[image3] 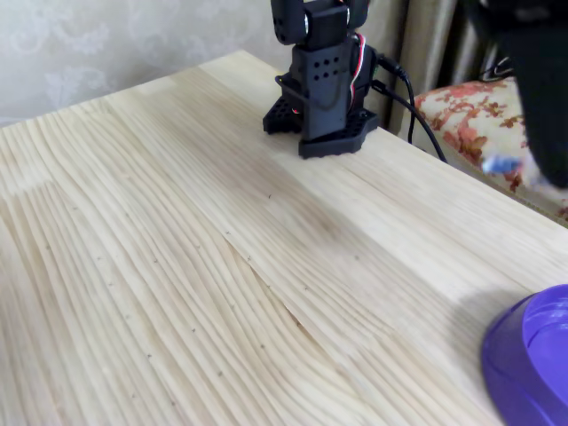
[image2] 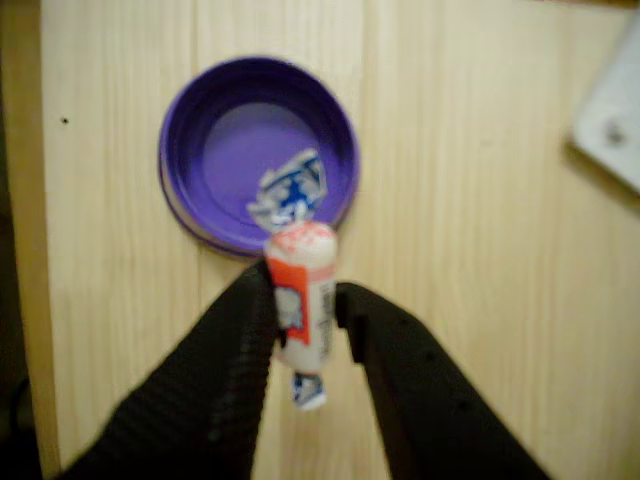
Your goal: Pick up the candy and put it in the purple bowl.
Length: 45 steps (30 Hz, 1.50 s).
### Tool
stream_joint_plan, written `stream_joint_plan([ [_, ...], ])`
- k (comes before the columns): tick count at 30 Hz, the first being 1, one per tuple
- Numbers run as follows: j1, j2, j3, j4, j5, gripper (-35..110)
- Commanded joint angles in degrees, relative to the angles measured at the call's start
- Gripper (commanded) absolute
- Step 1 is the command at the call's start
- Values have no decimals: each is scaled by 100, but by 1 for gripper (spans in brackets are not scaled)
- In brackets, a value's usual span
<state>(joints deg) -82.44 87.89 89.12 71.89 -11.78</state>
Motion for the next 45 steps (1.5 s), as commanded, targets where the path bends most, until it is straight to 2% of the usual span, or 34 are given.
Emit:
stream_joint_plan([
  [1,-185,-387,-949,-26,-53,2],
  [18,-396,-2109,-2399,-26,79,2],
  [30,-519,-2514,-2777,-26,176,8],
  [39,-554,-2514,-2742,-9,202,23],
  [45,-448,-2127,-2426,-9,202,23],
])
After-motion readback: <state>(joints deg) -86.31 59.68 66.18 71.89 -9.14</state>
